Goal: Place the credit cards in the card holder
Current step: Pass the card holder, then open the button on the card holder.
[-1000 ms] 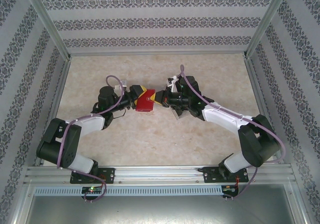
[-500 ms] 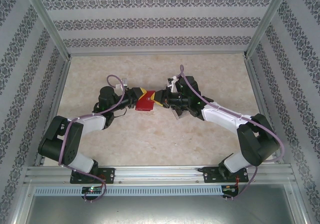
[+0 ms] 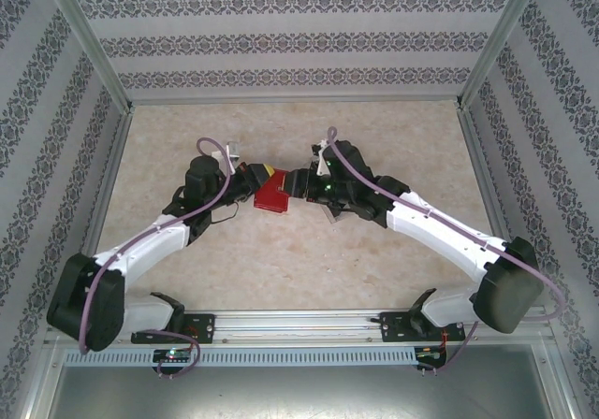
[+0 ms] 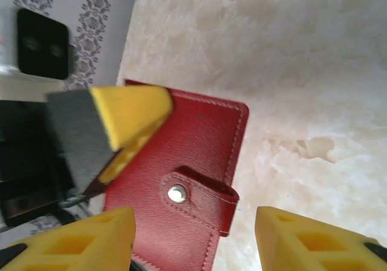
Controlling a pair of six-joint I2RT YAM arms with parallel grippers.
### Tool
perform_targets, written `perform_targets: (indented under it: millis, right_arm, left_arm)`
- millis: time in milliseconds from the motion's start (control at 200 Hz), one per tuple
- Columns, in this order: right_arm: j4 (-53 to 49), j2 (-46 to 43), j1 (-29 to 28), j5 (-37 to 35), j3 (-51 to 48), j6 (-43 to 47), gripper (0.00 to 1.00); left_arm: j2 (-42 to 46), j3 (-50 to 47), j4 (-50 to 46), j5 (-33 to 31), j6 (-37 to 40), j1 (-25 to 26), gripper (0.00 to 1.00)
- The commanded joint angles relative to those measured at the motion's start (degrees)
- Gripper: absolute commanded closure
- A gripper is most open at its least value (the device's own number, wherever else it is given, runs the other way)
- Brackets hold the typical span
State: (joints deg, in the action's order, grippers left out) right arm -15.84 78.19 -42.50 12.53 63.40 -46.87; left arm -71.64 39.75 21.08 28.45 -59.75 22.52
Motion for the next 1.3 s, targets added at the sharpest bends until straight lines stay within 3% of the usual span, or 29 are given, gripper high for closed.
perform_targets:
  millis: [0, 714, 1044, 1189, 1299]
  right_arm:
    - [-6.47, 1.41, -1.95, -8.83, 2.9, 4.21, 0.45]
    - [-8.25, 9.37, -8.94, -12.62, 9.73, 6.97, 0.44]
    - [-7.65, 13.16, -9.62, -16.39, 11.06, 7.41, 0.43]
    - [-7.01, 14.76, -9.69, -18.37, 12.07, 7.06, 0.47]
    - [-6.97, 15.59, -9.71, -19.79, 12.48, 6.71, 0.58]
  left_arm:
    - [1.92, 1.44, -9.63, -6.77, 6.4, 0.88, 1.0]
    - [1.32, 2.61, -11.0, -8.95, 4.28, 2.71, 1.0]
    - [1.43, 1.14, -7.64, -8.48, -0.92, 2.72, 1.0]
    - [1.91, 1.01, -7.87, -8.48, -1.46, 2.78, 1.0]
    - [2.31, 0.87, -8.14, -8.82, -1.59, 2.71, 1.0]
